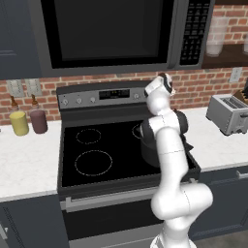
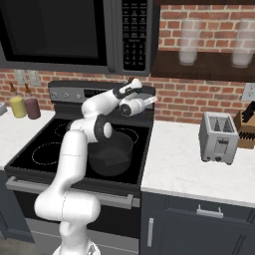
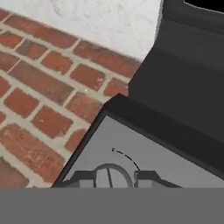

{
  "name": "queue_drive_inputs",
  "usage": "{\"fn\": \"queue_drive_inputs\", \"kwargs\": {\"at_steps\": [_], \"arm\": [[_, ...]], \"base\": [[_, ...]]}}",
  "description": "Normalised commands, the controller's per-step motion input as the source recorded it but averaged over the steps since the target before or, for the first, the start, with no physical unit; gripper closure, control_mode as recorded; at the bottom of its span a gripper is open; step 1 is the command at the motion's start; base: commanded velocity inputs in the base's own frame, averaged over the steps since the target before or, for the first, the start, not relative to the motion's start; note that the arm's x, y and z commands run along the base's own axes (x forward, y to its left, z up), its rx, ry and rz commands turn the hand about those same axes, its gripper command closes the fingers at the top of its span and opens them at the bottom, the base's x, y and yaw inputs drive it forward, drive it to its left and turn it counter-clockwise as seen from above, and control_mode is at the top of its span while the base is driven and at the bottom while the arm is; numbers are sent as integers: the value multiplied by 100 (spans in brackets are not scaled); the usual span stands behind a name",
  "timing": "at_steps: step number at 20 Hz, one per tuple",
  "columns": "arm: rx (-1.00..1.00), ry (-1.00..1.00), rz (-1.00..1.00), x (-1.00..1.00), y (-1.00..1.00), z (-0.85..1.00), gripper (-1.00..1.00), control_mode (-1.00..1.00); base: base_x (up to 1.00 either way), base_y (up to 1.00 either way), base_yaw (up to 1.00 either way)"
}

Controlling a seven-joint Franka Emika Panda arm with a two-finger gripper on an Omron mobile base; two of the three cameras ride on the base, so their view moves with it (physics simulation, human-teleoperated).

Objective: Turn off the front right burner of the stove.

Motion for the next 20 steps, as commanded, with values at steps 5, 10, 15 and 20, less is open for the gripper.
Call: {"fn": "queue_drive_inputs", "kwargs": {"at_steps": [5, 10, 15, 20], "arm": [[69, 0, -20, 0, -34, 56, 100, -100], [71, 0, -19, 3, -42, 59, 100, -100], [70, 0, -18, 8, -53, 69, 100, -100], [73, 0, -19, 0, -55, 73, 100, -100]], "base": [[0, 0, 0], [0, 0, 0], [0, 0, 0], [0, 0, 0]]}}
